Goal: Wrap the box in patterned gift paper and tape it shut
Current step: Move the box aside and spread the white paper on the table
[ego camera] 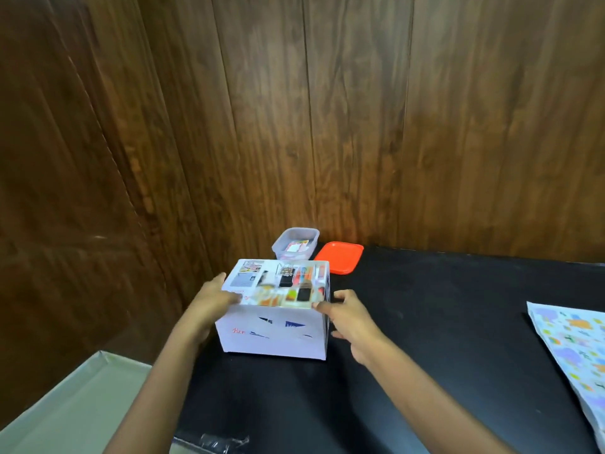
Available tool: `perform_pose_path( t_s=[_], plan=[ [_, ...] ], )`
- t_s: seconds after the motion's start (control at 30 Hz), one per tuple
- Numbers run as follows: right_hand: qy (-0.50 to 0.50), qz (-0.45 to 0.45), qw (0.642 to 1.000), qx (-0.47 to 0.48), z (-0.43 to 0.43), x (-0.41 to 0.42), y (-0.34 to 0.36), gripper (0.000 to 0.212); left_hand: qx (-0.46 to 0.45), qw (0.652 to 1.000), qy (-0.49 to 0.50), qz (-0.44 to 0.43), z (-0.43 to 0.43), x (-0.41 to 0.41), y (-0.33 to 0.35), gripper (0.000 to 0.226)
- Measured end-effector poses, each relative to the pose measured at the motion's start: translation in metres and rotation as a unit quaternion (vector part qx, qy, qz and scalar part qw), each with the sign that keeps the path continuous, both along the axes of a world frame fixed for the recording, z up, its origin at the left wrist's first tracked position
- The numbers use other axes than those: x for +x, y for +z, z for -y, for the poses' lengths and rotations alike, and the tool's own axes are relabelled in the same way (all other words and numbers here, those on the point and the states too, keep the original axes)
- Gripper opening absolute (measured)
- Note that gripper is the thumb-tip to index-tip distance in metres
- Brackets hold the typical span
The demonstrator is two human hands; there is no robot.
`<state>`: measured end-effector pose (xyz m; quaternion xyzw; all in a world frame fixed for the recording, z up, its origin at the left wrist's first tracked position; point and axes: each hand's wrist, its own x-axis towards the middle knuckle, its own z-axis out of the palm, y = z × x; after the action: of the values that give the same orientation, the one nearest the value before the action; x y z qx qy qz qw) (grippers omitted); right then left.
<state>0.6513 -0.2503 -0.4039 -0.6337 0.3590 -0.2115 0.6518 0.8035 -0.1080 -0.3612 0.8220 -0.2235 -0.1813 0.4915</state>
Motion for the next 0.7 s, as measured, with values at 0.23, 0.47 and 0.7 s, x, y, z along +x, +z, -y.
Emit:
perform_pose_path(
  t_s=[0.23, 0.47, 0.7],
  plan=[
    [-0.131, 0.040, 0.983, -0.123, 0.032, -0.066, 0.012, 0.015, -0.060, 0.974, -0.030, 0.217, 0.067, -0.079, 0.006, 0.026],
    [-0.239, -0.070, 0.928, -0.276, 0.074, -0.189, 0.017, 0.022, -0.077, 0.959, -0.274, -0.011, 0.172, -0.185, -0.030, 0.030],
    [-0.278, -0.421, 0.744, -0.439, 0.109, -0.322, 0.017, 0.029, 0.043, 0.910, -0.304, -0.278, 0.242, -0.300, -0.082, 0.091]
  ],
)
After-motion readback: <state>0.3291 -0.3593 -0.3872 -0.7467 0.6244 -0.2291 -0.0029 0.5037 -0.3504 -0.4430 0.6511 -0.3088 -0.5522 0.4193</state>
